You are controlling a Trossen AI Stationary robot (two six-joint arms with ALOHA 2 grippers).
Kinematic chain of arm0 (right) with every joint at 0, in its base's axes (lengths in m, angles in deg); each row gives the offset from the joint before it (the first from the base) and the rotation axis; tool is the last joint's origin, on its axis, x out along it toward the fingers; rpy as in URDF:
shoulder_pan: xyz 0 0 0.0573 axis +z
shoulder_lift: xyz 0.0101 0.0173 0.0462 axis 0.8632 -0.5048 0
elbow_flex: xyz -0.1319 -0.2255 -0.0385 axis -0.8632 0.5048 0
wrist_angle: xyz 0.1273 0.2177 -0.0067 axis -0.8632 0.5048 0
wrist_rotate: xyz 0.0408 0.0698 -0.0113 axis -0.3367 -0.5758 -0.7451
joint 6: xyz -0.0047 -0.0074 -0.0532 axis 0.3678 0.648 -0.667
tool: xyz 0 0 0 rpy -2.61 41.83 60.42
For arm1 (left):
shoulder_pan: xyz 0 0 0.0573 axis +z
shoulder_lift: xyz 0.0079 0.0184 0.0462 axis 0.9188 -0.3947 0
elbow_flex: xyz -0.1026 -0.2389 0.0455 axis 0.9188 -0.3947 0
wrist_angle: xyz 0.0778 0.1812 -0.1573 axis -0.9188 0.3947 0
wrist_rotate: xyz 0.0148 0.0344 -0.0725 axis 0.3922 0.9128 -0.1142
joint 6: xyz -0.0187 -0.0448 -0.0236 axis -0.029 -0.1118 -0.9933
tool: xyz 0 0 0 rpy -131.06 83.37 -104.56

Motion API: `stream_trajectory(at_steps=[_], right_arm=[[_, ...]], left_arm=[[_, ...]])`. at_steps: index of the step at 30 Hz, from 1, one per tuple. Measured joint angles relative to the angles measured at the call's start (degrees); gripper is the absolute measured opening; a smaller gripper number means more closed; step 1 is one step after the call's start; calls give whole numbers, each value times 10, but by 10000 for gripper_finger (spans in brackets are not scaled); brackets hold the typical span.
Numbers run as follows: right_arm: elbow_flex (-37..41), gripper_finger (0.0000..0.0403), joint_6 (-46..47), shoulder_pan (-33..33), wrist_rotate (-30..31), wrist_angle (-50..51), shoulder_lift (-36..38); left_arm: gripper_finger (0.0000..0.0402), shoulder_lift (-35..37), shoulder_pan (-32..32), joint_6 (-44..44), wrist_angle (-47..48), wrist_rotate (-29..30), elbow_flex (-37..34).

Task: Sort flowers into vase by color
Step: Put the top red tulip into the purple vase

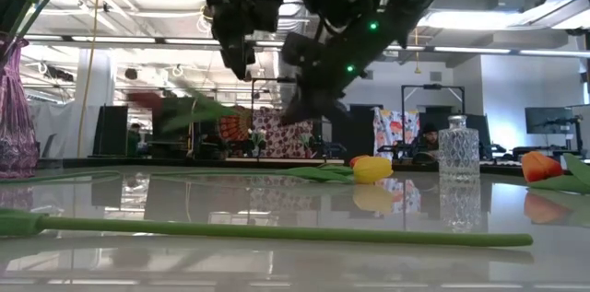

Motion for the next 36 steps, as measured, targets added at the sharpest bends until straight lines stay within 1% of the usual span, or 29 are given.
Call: stream_trajectory(at_steps=[2,5,8,9,10,12,13,14,16,17,19,20,22,24,25,28,30,31,36], right_arm=[[1,25,50,-6,-54,33,12],[29,25,93,-22,-155,14,41],[95,25,107,-41,-241,-70,83],[122,25,113,-48,-275,-110,99],[148,25,123,-56,-313,-153,115],[199,25,159,-73,-389,-247,145],[222,25,184,-80,-412,-300,157],[242,25,214,-83,-420,-354,165],[269,25,287,-89,-419,-468,170],[276,25,324,-91,-414,-513,170],[277,25,389,-91,-400,-589,164],[277,25,409,-90,-388,-608,164],[275,25,419,-86,-360,-621,164],[272,25,416,-80,-339,-619,164],[269,25,416,-79,-337,-617,164],[264,25,416,-74,-335,-618,164],[264,25,416,-72,-330,-617,164],[264,25,416,-72,-324,-615,163],[264,26,416,-72,-319,-616,163]], left_arm=[[149,15,6,22,-6,-13,0],[157,35,23,51,-19,-67,-3],[154,64,41,59,-80,-159,-36],[151,74,45,62,-100,-181,-50],[148,84,49,66,-118,-194,-68],[142,103,54,71,-156,-199,-107],[138,113,54,70,-189,-201,-127],[135,122,54,66,-223,-204,-147],[128,145,49,60,-309,-223,-189],[124,155,42,57,-360,-230,-208],[118,172,23,42,-464,-226,-244],[116,177,12,31,-513,-218,-260],[113,183,-10,12,-609,-204,-286],[112,186,-30,2,-670,-185,-299],[112,186,-40,-2,-698,-163,-301],[112,186,-67,-15,-729,-87,-301],[112,186,-80,-8,-734,-57,-301],[112,186,-85,-6,-735,-49,-301],[112,193,-99,-11,-732,-47,-301]])
